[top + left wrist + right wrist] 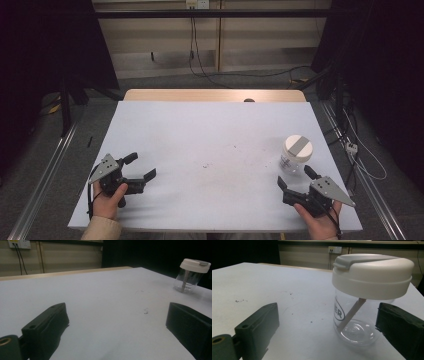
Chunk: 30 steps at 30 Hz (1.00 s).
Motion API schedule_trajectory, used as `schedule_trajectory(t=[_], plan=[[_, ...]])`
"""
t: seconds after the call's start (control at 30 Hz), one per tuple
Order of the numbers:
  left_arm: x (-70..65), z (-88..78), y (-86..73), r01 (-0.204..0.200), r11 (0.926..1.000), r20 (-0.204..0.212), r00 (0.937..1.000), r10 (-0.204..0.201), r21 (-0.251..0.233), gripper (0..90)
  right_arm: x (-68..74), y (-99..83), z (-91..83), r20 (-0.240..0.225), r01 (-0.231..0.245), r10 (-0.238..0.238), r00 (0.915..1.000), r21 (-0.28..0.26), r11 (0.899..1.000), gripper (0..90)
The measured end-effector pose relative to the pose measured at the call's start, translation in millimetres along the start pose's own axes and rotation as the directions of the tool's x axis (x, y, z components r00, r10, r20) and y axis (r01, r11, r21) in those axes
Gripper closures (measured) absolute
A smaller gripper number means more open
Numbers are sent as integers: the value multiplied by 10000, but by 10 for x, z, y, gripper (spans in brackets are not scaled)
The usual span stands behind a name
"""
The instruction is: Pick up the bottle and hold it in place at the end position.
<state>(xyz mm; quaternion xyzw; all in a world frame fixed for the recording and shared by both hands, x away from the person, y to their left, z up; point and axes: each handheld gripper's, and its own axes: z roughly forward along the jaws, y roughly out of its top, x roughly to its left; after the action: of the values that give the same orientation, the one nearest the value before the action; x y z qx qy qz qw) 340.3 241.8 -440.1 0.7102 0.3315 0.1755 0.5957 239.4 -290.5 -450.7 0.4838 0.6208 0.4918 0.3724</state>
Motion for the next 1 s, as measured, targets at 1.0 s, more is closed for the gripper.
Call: schedule_trajectory(t=[1.0], plan=[[-22,54,-15,-135,9994,404,9991,123,317,38,-417,32,377,877,-1046,991,9912,602,9927,56]])
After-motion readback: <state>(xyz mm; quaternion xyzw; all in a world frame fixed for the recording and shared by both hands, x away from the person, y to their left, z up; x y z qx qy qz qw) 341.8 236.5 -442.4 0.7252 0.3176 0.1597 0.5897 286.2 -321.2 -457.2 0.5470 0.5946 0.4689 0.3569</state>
